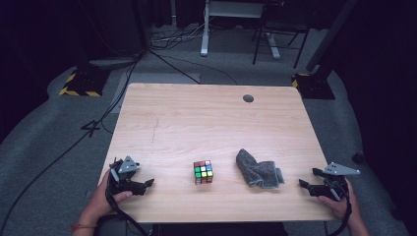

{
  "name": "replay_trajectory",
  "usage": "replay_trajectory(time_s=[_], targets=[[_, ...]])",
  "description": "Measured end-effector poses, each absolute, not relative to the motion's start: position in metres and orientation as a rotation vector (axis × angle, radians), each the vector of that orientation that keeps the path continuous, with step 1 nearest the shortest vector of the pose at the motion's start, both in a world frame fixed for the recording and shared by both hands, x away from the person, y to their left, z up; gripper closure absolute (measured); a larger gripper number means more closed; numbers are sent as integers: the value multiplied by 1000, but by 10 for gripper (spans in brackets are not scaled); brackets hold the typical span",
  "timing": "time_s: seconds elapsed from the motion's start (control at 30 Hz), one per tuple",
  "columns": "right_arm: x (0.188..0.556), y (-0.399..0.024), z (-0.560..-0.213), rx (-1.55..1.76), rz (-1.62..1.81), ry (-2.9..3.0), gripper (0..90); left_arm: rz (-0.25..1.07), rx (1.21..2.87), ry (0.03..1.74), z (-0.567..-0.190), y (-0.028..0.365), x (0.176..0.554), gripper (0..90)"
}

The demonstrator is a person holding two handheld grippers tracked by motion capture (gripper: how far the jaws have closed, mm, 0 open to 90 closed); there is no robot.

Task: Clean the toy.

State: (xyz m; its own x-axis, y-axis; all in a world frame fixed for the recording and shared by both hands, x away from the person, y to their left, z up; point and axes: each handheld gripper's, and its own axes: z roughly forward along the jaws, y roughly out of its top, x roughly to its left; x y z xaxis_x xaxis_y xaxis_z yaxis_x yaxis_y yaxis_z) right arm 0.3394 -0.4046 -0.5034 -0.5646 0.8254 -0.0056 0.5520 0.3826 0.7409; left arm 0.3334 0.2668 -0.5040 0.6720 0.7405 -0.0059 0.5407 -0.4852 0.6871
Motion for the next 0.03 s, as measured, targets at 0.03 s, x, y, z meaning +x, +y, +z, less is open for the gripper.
replay_trajectory(time_s=[0.03], targets=[[339, -405, -503, 1195, 1003, 2272, 197, 383, 2211, 982, -504, 267, 333, 146]])
